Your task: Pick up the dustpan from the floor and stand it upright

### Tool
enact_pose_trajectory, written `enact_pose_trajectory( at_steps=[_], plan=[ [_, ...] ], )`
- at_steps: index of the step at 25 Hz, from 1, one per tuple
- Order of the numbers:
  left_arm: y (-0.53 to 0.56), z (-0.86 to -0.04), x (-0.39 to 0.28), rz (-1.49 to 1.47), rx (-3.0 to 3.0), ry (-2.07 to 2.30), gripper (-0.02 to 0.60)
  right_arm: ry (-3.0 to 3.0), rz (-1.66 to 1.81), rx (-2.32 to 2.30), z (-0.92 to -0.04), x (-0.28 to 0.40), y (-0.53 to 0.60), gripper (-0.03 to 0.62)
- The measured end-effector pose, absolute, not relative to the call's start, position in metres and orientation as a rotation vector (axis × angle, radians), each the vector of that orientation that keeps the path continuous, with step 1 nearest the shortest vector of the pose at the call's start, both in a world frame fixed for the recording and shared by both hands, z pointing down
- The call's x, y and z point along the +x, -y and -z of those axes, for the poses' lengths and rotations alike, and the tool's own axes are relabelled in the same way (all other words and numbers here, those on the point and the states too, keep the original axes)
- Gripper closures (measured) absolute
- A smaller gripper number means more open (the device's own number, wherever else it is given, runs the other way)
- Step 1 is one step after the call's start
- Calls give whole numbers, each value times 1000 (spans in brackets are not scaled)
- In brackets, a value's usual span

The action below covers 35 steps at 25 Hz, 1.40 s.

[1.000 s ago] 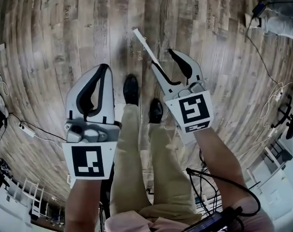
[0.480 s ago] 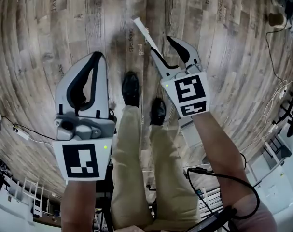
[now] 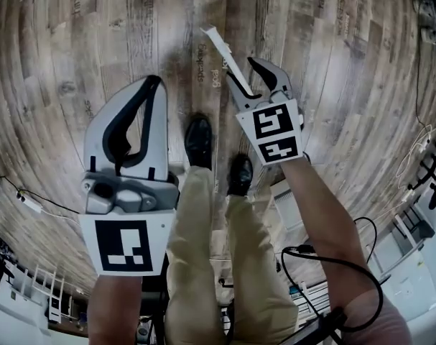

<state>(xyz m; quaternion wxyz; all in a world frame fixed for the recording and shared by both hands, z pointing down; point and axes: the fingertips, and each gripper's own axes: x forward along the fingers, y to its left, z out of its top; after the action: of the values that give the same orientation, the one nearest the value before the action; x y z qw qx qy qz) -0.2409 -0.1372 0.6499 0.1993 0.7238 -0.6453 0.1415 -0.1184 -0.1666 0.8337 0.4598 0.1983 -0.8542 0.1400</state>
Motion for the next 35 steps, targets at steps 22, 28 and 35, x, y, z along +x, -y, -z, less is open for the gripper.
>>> enact_pose_trajectory(
  at_steps=[22, 28, 35],
  plan=[
    [133, -690, -242, -410, 2026, 1775, 568, 1969, -350, 410, -941, -110, 154, 424],
    [132, -694, -241, -429, 2044, 1765, 568, 1927, -320, 399, -965, -104, 155, 450],
    [128, -691, -237, -436, 2040, 1764, 568, 1908, -334, 398, -974, -103, 156, 490]
  ],
)
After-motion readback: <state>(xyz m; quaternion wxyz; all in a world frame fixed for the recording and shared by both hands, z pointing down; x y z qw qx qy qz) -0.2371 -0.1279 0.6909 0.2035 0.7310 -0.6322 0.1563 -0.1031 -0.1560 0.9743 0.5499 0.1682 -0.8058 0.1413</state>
